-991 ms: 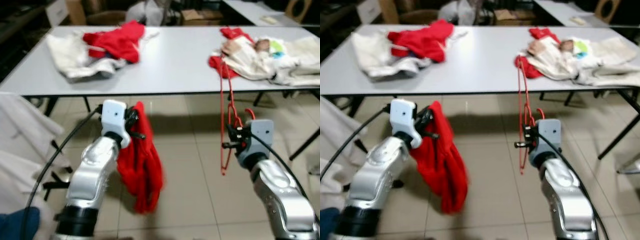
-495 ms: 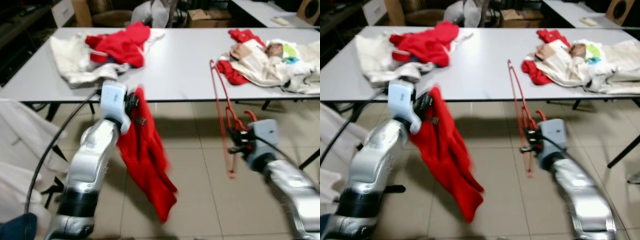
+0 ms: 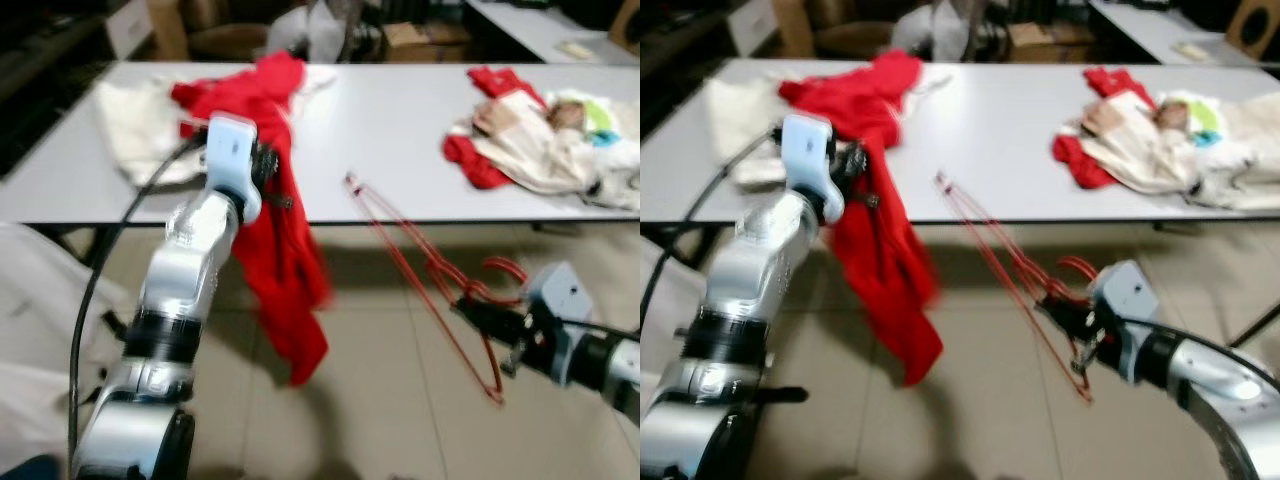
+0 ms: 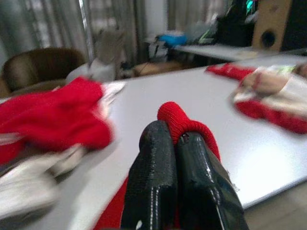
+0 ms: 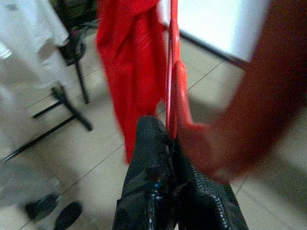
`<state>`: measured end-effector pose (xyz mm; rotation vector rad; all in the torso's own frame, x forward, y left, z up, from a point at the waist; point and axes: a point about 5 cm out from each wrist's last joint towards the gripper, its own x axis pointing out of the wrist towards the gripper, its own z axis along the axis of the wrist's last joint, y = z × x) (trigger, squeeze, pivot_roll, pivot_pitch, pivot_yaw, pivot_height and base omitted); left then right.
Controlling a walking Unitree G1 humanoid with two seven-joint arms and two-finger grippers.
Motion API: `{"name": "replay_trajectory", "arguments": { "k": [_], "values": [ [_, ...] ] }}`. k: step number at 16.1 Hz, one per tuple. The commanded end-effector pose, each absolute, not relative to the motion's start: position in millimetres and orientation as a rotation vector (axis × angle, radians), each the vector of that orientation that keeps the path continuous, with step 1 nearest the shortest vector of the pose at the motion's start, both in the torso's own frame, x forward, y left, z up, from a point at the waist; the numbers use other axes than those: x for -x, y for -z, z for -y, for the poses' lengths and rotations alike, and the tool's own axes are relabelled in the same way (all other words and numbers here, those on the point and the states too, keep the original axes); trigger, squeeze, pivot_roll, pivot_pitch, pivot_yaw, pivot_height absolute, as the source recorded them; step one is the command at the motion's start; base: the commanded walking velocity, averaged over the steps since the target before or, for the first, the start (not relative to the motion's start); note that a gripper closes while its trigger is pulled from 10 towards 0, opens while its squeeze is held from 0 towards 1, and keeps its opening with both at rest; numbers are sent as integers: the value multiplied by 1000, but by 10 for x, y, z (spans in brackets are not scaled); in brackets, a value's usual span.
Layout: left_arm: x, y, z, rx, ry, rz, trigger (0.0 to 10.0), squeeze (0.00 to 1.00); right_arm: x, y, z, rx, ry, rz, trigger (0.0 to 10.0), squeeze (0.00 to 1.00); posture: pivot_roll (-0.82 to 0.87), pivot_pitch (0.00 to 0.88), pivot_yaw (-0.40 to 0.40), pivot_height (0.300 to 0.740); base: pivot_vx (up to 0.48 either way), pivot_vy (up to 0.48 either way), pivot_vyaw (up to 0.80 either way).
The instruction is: Hang hanger
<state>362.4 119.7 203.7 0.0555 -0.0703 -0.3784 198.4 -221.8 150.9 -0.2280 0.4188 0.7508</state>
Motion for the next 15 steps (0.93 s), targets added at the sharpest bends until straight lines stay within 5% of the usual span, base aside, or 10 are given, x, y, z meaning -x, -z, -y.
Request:
{"name": "replay_trajectory", "arguments": {
  "k": [1, 9, 15],
  "values": [
    [-3665, -2217, -1203, -67, 382, 134, 10000, 0, -1957, -1578, 2170, 236, -808, -409, 10000, 0, 58, 9, 20, 740, 382, 0, 0],
    [-3826, -2405, -1254, -75, 321, 186, 10000, 0, -1842, -1525, 2141, 241, -900, -521, 10000, 0, 58, 0, 20, 740, 390, 0, 0],
    [-3630, -2600, -971, -52, 543, 235, 10000, 0, -1941, -1524, 2057, 261, -928, -500, 10000, 0, 66, 0, 18, 740, 394, 0, 0]
  ]
}}
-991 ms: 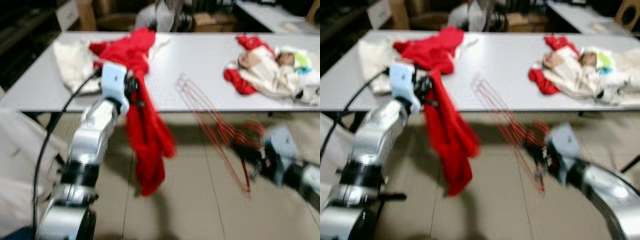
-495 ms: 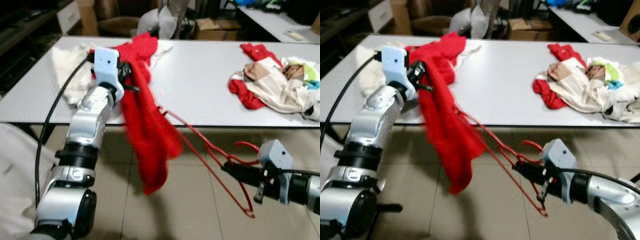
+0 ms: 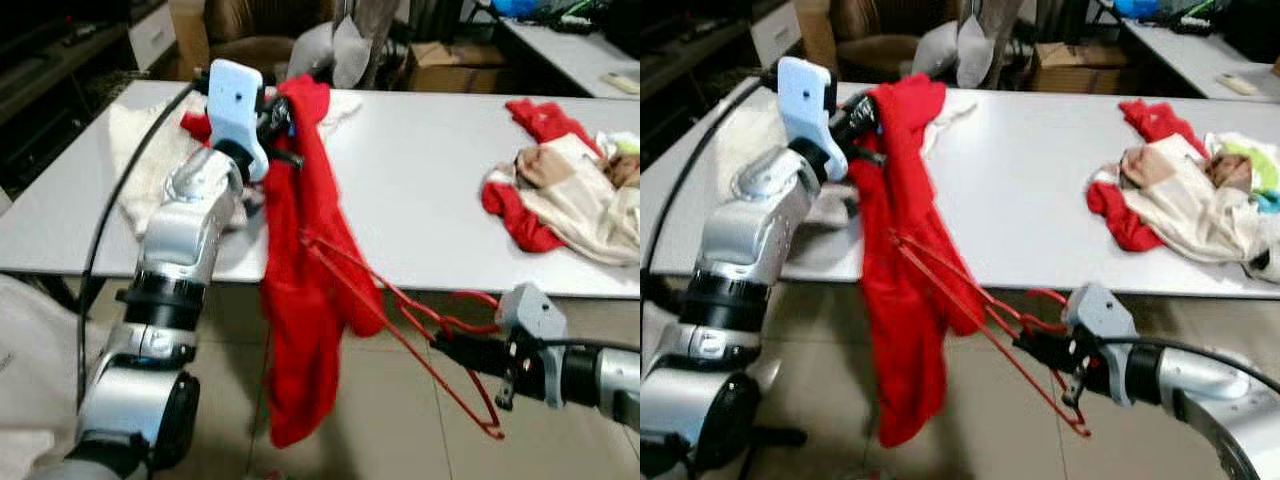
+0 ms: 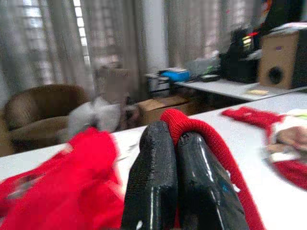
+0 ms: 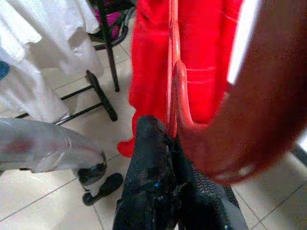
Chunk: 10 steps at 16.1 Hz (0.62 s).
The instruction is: Hang hanger
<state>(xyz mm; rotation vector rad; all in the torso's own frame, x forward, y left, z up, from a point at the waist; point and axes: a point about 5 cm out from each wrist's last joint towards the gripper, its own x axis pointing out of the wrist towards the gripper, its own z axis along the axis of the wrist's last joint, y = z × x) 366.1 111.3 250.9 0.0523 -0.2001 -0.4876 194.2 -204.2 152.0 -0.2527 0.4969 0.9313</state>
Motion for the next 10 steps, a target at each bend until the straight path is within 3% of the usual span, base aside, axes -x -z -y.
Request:
{"name": "replay_trajectory", "arguments": {
  "k": [1, 7, 10],
  "values": [
    [-3556, -2641, -902, -27, 598, 245, 10000, 0, -1974, -1527, 2039, 271, -936, -491, 10000, 0, 68, 0, 16, 740, 398, 0, 0],
    [-3285, -2843, -798, -12, 810, 278, 10000, 0, -2179, -1563, 2003, 312, -957, -456, 10000, 0, 73, 2, 5, 740, 394, 0, 0],
    [-3239, -2916, -819, -7, 825, 283, 10000, 0, -2269, -1587, 1977, 330, -984, -442, 10000, 0, 81, 2, -2, 740, 395, 0, 0]
  ]
}}
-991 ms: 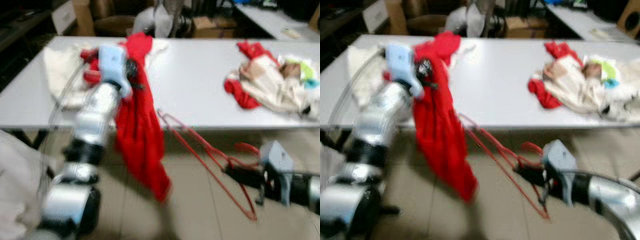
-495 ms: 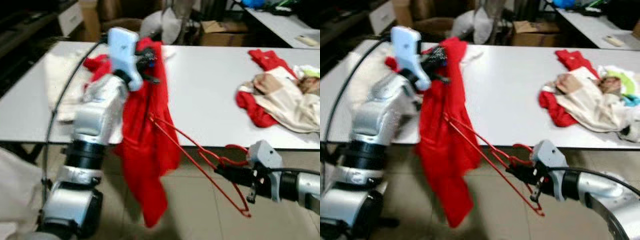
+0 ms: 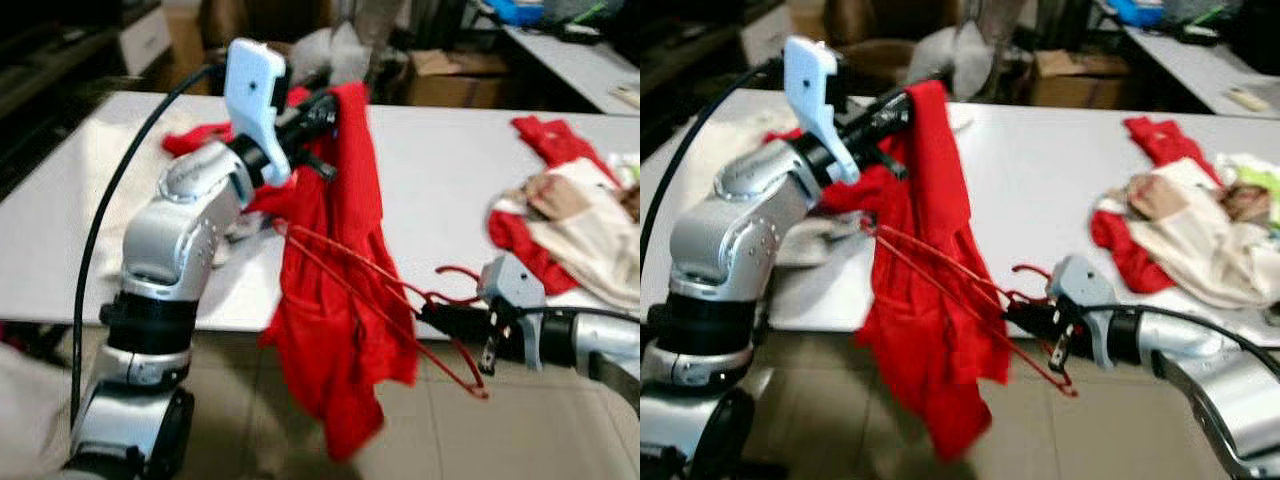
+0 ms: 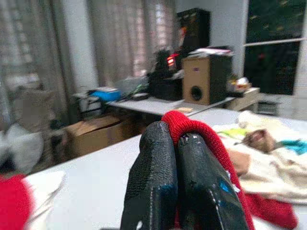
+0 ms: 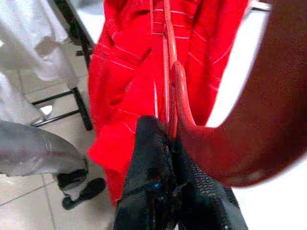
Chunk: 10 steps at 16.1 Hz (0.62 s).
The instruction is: Hang hanger
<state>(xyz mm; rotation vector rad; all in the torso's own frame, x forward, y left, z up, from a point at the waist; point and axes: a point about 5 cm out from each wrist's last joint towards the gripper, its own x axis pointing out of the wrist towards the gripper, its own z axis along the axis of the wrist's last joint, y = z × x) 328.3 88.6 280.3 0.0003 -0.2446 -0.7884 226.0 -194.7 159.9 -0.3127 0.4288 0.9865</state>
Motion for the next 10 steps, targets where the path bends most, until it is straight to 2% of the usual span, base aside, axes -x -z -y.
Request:
{"name": "replay_trajectory", "arguments": {
  "k": [1, 10],
  "values": [
    [-3237, -2915, -822, -10, 825, 282, 10000, 0, -2275, -1589, 1974, 330, -986, -440, 10000, 0, 81, 2, -2, 740, 398, 0, 0],
    [-3196, -2891, -868, -88, 842, 255, 10000, 0, -2353, -1554, 1901, 343, -1015, -417, 10000, 0, 84, 2, -5, 740, 389, 0, 0]
  ]
}}
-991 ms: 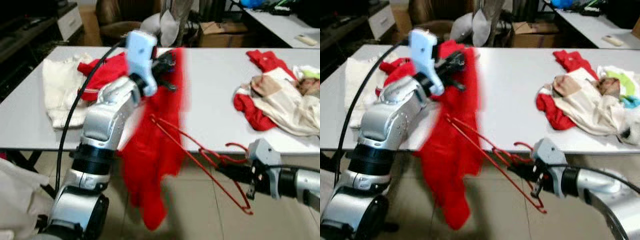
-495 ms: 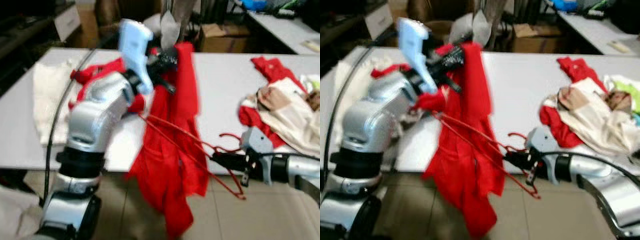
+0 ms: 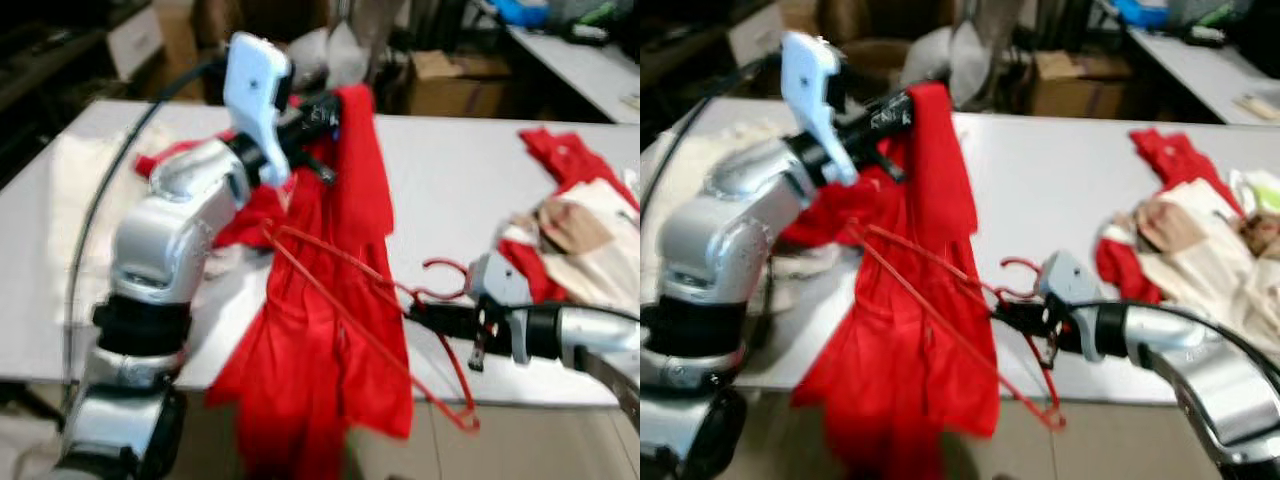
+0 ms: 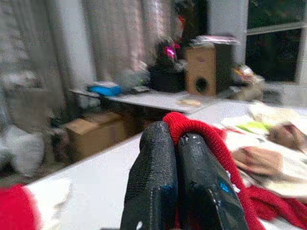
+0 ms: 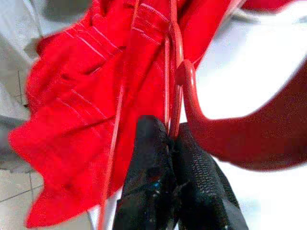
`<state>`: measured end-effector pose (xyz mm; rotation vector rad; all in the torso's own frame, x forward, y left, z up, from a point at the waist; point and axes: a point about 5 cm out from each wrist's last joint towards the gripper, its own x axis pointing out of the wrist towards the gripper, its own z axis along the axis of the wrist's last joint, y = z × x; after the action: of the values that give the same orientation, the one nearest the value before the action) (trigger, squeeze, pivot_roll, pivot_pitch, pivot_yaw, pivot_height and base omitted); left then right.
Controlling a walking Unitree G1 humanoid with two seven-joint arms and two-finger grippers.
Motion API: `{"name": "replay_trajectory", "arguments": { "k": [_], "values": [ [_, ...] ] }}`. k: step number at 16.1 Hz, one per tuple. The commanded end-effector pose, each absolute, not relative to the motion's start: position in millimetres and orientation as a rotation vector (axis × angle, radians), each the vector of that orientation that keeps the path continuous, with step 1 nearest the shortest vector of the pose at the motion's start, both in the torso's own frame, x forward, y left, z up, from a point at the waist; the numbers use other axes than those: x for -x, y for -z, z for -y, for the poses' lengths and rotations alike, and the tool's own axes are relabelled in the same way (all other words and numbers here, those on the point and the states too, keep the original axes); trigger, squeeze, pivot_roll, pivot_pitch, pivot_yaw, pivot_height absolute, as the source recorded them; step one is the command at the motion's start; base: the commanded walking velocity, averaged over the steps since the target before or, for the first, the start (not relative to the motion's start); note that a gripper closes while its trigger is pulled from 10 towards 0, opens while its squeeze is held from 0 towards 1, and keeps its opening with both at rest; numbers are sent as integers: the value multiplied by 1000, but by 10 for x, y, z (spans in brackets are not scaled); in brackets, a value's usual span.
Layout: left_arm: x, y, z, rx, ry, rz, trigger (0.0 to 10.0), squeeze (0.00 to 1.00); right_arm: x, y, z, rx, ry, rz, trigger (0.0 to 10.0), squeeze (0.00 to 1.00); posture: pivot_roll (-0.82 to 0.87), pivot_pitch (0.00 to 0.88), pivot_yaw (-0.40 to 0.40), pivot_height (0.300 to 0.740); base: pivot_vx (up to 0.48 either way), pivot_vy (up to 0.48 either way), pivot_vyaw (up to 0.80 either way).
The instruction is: Hang hanger
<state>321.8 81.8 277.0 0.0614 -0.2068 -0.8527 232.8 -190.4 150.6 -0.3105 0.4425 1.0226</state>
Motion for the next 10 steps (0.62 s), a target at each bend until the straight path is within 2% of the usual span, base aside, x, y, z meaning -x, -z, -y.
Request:
{"name": "replay_trajectory", "arguments": {
  "k": [1, 2, 6, 7, 8, 9, 10],
  "values": [
    [-3191, -2903, -870, -79, 837, 263, 10000, 0, -2365, -1557, 1900, 347, -1015, -415, 10000, 0, 84, 2, -5, 740, 300, 0, 0],
    [-3134, -2951, -850, -39, 886, 270, 10000, 0, -2439, -1584, 1908, 367, -1008, -400, 10000, 0, 85, 3, -8, 740, 0, 0, 0],
    [-3028, -2982, -789, -67, 992, 293, 10000, 0, -2714, -1621, 1963, 419, -942, -383, 10000, 0, 82, 0, -7, 740, 0, 0, 0],
    [-3003, -3028, -769, -60, 1013, 322, 10000, 0, -2902, -1663, 2022, 459, -862, -360, 10000, 0, 81, 0, -6, 740, 0, 0, 0],
    [-2984, -3120, -762, -33, 1022, 363, 10000, 0, -3185, -1792, 2121, 513, -704, -298, 10000, 0, 83, 0, -7, 740, 0, 0, 0],
    [-2971, -3254, -774, -6, 1013, 429, 10000, 0, -3484, -2092, 2242, 564, -483, -154, 10000, 0, 90, 0, -14, 740, 0, 0, 0],
    [-2971, -3327, -791, 7, 999, 466, 10000, 0, -3591, -2282, 2292, 569, -382, -67, 10000, 0, 92, 0, -17, 740, 0, 0, 0]
  ]
}}
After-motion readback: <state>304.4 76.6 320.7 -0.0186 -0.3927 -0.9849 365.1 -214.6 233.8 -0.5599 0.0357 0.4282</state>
